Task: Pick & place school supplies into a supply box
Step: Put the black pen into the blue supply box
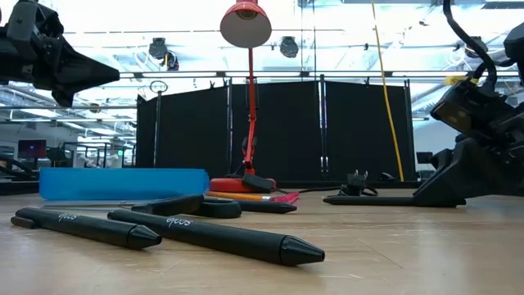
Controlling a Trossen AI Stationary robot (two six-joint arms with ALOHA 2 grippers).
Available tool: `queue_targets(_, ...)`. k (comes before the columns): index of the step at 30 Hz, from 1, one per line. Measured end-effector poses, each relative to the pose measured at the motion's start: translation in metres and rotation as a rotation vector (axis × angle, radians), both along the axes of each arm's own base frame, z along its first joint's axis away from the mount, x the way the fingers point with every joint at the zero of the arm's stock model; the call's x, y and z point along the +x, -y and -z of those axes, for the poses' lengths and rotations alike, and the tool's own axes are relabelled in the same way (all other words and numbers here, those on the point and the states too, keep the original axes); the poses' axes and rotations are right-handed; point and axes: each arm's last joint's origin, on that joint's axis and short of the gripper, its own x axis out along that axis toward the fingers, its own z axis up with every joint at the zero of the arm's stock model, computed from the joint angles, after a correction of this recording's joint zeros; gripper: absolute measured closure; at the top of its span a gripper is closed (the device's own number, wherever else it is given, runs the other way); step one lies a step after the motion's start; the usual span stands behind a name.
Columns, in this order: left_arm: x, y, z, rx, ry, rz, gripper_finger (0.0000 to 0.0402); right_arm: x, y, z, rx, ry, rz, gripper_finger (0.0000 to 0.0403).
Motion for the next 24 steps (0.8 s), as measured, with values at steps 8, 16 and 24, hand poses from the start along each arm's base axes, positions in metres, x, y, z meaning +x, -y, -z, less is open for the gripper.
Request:
queue_targets(8,0.0,0.0,0.0,-0.014,0.005,0.009,0.0364,0.008,0.004,-0.003,-0.005,0.015,-0.031,0.0383)
queue_targets(16,0.0,0.0,0.0,-0.035,0.011,0.01,0.0364,0.014,0.013,-0.005,-0.007,0.013,-0.029,0.0383)
queue_targets(24,0.0,0.0,0.0,-0.036,0.012,0.009,0.0364,0.02,0.023,-0.014,-0.035,0.054,-0.045,0.0383)
